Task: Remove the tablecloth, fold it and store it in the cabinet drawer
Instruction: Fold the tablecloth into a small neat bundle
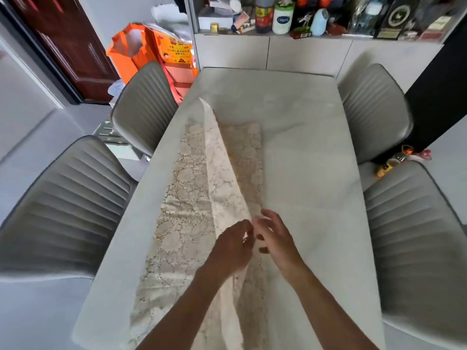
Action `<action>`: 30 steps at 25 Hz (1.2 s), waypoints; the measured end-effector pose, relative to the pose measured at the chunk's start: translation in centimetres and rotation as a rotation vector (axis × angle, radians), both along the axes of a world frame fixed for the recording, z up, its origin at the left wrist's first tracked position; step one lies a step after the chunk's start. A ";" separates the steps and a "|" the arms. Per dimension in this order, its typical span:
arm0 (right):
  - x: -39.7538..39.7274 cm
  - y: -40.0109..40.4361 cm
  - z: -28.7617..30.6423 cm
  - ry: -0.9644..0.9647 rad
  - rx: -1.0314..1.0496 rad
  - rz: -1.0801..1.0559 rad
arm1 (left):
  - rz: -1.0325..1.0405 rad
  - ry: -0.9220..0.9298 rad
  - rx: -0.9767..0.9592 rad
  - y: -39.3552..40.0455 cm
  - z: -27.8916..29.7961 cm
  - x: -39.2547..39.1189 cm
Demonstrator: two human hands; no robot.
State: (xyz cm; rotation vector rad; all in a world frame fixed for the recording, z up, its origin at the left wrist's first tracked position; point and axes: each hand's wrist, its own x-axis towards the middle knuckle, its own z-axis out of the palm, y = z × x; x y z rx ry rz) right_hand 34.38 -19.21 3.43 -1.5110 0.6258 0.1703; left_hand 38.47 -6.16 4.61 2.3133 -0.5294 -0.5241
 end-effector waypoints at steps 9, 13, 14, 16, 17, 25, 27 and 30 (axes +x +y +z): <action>-8.9 -22.7 -5.3 0.456 -0.275 -0.236 | -0.015 0.223 -0.172 -13.8 -2.2 -9.3; -11.6 -24.1 -9.8 0.486 -0.346 -0.270 | 0.404 0.111 0.433 -3.1 -8.9 -11.7; -11.7 -24.0 -10.4 0.497 -0.387 -0.245 | 0.402 0.202 0.485 -0.9 -10.1 -12.3; -11.7 -23.4 -11.2 0.525 -0.497 -0.180 | 0.277 0.239 0.575 2.0 -12.2 -13.3; -11.5 -22.9 -11.4 0.536 -0.551 -0.161 | 0.223 0.204 0.604 3.0 -13.1 -13.4; -11.4 -22.9 -9.9 0.552 -0.702 -0.357 | 0.516 0.098 0.613 12.8 -13.4 -7.1; -11.5 -21.9 -9.7 0.559 -0.671 -0.316 | 0.752 0.196 0.600 14.9 -13.1 -5.5; -11.1 -19.8 -10.0 0.535 -0.670 -0.235 | 0.918 0.131 0.492 15.0 -12.4 -3.2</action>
